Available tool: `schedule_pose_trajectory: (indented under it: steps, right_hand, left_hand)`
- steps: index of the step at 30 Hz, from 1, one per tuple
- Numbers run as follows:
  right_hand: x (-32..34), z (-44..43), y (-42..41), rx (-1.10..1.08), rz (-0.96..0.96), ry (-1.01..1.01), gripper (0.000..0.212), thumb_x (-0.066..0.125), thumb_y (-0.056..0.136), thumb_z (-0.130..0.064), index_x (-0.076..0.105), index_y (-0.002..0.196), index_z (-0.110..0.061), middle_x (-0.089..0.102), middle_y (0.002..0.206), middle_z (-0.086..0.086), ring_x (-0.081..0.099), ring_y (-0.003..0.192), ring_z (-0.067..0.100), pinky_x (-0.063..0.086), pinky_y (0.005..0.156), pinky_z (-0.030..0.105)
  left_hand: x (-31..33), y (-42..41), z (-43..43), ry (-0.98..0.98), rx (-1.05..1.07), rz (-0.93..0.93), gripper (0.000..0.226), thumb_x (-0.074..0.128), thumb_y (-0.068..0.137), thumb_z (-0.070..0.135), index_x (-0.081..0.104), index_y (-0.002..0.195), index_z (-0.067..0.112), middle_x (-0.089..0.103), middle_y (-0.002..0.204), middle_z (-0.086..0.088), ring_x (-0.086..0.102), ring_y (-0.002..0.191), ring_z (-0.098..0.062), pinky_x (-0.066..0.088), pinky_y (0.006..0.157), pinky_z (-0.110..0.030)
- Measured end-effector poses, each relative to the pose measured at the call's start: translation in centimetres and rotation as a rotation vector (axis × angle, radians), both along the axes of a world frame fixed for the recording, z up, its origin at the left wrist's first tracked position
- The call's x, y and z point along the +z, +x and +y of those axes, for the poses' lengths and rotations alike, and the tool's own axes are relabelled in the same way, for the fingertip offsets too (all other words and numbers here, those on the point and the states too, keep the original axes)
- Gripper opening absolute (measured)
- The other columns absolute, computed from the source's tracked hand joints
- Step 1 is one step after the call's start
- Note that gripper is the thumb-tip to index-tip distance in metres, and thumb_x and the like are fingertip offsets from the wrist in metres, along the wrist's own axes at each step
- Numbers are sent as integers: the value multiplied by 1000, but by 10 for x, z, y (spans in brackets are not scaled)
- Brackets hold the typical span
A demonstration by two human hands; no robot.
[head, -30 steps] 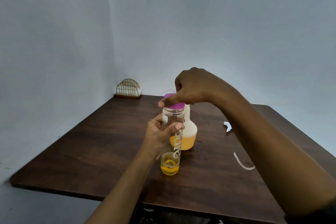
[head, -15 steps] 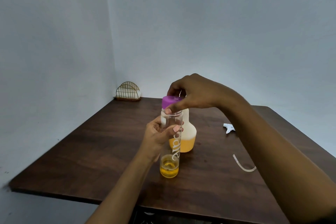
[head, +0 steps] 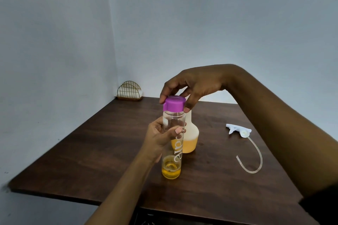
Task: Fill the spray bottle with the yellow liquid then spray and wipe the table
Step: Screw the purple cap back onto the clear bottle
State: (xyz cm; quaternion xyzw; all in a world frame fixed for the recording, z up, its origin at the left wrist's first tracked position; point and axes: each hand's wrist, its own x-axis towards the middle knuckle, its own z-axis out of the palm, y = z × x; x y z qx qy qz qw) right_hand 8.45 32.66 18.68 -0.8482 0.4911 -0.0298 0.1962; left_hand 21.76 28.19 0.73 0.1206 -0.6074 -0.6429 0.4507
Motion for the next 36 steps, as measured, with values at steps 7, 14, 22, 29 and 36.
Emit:
schedule_pose_trajectory:
  steps: [7, 14, 22, 29, 36]
  right_hand:
    - [7, -7, -5, 6, -47, 54, 51, 74, 73, 3, 59, 113, -25, 61, 113, -18, 56, 113, 4, 51, 94, 27]
    - [4, -3, 7, -35, 81, -82, 48, 79, 71, -7, 62, 111, -27, 60, 111, -17, 58, 106, 5, 52, 86, 19]
    - [2, 5, 27, -286, 281, -266, 40, 77, 65, -53, 66, 82, -18, 70, 77, -4, 69, 69, 14, 45, 58, 20]
    - [-4, 10, 23, -520, 242, -476, 73, 43, 71, -80, 60, 64, -10, 65, 60, 1, 62, 51, 14, 43, 54, 24]
    - [-11, 14, 13, -378, 113, -346, 45, 72, 69, -57, 68, 82, -14, 70, 68, 1, 66, 57, 10, 52, 53, 21]
  left_hand:
    - [-1, 0, -4, 4, -37, -6, 74, 89, 35, 52, 67, 95, 15, 75, 86, -4, 70, 77, -14, 57, 67, -26]
    - [-2, 0, -6, 7, -37, -9, 74, 89, 36, 52, 65, 96, 15, 75, 86, -3, 71, 78, -14, 57, 67, -26]
    - [-2, -1, -4, 11, -36, 9, 74, 90, 35, 49, 66, 94, 12, 75, 84, -5, 71, 77, -15, 56, 66, -26]
    - [-3, -2, -8, -1, -26, -15, 69, 90, 37, 47, 68, 94, 15, 75, 88, -6, 71, 79, -17, 57, 68, -28]
    - [-2, -2, -7, 3, -30, -15, 78, 89, 34, 52, 65, 97, 13, 75, 87, -6, 71, 78, -16, 57, 67, -28]
